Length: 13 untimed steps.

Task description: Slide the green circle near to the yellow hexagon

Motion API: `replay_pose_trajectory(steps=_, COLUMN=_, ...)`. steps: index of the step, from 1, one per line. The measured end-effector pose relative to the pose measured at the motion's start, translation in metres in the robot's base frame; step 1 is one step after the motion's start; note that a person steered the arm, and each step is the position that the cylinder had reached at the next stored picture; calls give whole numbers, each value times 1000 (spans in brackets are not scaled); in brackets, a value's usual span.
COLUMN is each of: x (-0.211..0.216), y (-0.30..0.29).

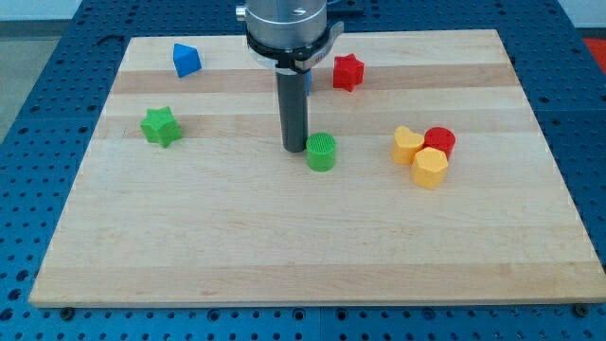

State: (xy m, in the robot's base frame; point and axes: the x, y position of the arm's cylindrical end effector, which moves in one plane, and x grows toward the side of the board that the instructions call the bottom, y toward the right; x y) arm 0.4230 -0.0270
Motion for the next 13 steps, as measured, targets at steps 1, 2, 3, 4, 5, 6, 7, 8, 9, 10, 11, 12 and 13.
replay_pose_trajectory(steps=1, x=0, y=11)
replay_pose_trajectory(steps=2, x=0, y=26)
replay_pose_trajectory(steps=3, x=3, y=29)
replay_pose_trajectory(steps=4, x=13, y=27)
replay_pose_trajectory(steps=5, x=15, y=23)
replay_pose_trajectory(steps=6, x=30, y=4)
replay_pose_trajectory(steps=7, x=34, y=2)
replay_pose_trajectory(steps=8, x=34, y=22)
replay_pose_trajectory(steps=9, x=34, y=34)
replay_pose_trajectory(steps=10, x=34, y=42)
replay_pose_trajectory(steps=11, x=34, y=62)
replay_pose_trajectory(steps=12, x=34, y=65)
replay_pose_trajectory(steps=13, x=34, y=72)
